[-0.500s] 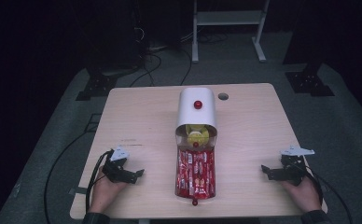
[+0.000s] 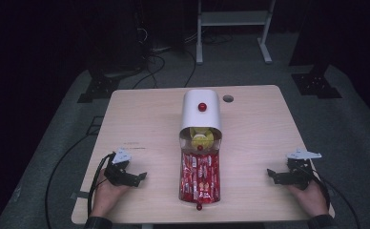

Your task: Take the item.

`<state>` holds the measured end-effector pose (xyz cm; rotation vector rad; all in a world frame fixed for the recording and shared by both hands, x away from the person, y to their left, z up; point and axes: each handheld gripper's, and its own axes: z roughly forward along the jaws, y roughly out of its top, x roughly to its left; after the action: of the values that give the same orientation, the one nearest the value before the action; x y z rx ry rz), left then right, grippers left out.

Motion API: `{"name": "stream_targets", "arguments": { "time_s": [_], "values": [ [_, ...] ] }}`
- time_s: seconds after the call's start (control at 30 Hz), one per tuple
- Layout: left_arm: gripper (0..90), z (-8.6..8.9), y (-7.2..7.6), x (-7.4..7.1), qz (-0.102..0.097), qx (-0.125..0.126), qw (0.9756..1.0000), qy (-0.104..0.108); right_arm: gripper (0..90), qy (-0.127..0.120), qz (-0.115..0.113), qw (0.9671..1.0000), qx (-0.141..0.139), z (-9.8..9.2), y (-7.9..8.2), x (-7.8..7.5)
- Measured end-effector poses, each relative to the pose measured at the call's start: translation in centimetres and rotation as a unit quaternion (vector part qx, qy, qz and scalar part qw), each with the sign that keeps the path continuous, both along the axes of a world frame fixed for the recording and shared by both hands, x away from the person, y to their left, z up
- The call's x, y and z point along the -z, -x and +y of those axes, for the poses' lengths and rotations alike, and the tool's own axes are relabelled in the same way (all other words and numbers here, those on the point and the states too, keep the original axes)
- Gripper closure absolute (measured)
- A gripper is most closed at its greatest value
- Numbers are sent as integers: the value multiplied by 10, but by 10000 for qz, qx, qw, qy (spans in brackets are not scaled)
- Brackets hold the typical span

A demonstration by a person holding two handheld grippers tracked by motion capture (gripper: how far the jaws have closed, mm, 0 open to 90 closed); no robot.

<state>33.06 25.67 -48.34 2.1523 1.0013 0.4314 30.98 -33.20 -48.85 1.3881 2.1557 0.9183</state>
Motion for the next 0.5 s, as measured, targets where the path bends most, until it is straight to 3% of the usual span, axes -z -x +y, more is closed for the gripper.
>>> {"name": "stream_targets", "arguments": {
  "time_s": [0.3,0.5],
  "values": [
    [0,1,1,-6,-7,32,9997,230,14,-2,2,10000,5,0,0,0],
    [0,0,3,-11,17,25,9998,213,14,1,2,10000,2,0,0,0]
  ]
}}
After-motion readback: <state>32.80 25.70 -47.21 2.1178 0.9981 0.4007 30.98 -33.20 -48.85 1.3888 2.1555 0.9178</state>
